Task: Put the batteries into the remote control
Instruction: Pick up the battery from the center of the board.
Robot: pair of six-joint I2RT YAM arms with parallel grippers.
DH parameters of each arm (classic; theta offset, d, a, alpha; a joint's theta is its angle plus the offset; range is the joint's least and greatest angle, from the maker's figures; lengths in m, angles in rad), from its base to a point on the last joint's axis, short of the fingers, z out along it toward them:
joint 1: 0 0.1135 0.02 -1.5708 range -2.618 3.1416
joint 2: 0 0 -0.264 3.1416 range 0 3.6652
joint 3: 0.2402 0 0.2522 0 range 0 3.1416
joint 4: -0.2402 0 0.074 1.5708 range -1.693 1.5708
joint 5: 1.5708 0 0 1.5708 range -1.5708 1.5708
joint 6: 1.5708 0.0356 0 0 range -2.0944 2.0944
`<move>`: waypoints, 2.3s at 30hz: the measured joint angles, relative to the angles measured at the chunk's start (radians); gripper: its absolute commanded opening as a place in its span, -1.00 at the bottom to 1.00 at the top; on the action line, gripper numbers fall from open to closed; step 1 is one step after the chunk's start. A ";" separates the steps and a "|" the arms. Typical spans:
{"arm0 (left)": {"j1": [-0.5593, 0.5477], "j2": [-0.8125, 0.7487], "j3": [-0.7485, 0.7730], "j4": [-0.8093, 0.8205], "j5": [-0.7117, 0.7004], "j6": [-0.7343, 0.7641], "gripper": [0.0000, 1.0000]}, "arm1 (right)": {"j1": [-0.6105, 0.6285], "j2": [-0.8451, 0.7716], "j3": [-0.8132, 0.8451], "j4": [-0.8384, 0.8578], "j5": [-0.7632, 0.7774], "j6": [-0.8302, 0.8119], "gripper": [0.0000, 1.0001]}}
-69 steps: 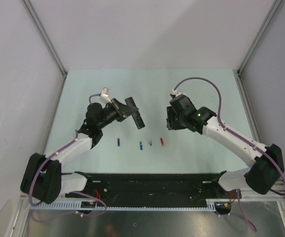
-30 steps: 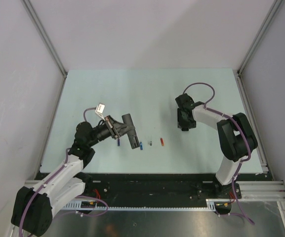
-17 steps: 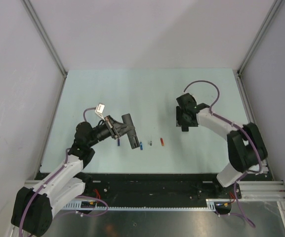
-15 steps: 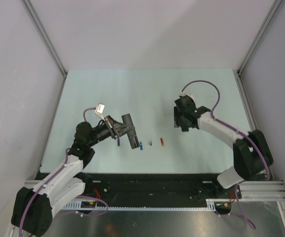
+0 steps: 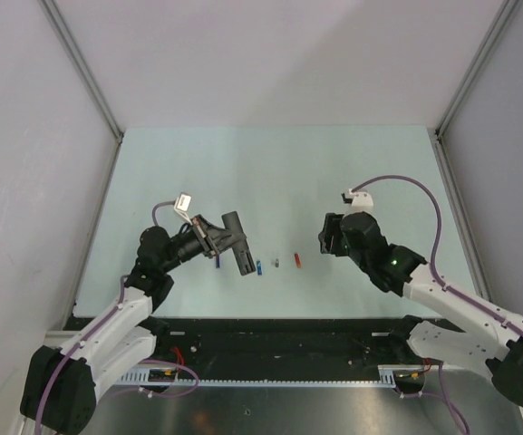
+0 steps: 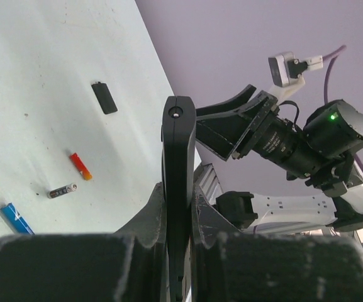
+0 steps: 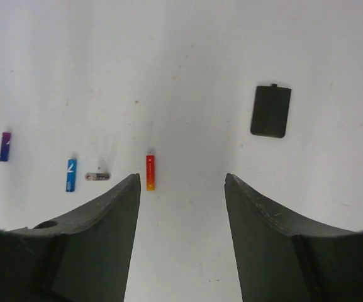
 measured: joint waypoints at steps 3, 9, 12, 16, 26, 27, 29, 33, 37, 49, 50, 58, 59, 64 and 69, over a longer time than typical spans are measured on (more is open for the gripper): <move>0.000 0.000 0.000 -0.001 -0.009 -0.001 -1.00 | -0.012 -0.028 -0.042 0.051 -0.047 0.000 0.08; 0.000 0.000 0.000 -0.009 -0.018 -0.002 -1.00 | 0.022 0.017 -0.061 0.107 -0.126 0.006 0.00; 0.000 -0.005 -0.001 -0.016 -0.023 -0.004 -1.00 | 0.139 0.021 -0.080 0.145 -0.089 -0.011 -0.03; 0.000 -0.015 -0.005 -0.021 -0.026 -0.007 -1.00 | 0.278 0.085 -0.090 0.211 -0.050 -0.036 0.07; 0.000 -0.065 -0.024 -0.030 -0.047 -0.008 -1.00 | 0.384 0.291 -0.094 0.361 0.060 -0.037 0.04; 0.000 -0.072 -0.028 -0.030 -0.053 -0.008 -0.99 | 0.385 0.306 -0.094 0.375 0.069 -0.036 0.03; 0.000 -0.090 -0.037 -0.037 -0.067 -0.008 -1.00 | 0.385 0.344 -0.094 0.404 0.092 -0.030 0.02; 0.000 -0.114 -0.044 -0.041 -0.092 -0.008 -1.00 | 0.385 0.398 -0.083 0.429 0.125 -0.026 -0.01; 0.001 -0.114 -0.044 -0.047 -0.095 -0.008 -1.00 | 0.383 0.429 -0.056 0.436 0.140 -0.026 -0.01; 0.001 -0.114 -0.044 -0.055 -0.099 -0.008 -1.00 | 0.359 0.506 -0.005 0.457 0.132 -0.019 -0.06; 0.001 -0.114 -0.044 -0.055 -0.099 -0.008 -0.99 | 0.356 0.510 -0.004 0.457 0.131 -0.019 -0.09; 0.001 -0.114 -0.044 -0.060 -0.100 -0.008 -1.00 | 0.336 0.548 0.024 0.457 0.113 -0.014 -0.15; 0.001 -0.114 -0.044 -0.060 -0.101 -0.008 -1.00 | 0.334 0.552 0.028 0.457 0.110 -0.013 -0.16; 0.001 -0.114 -0.044 -0.060 -0.102 -0.008 -1.00 | 0.321 0.572 0.034 0.458 0.097 -0.011 -0.19; 0.001 -0.114 -0.044 -0.060 -0.102 -0.008 -1.00 | 0.311 0.593 0.035 0.458 0.085 -0.011 -0.21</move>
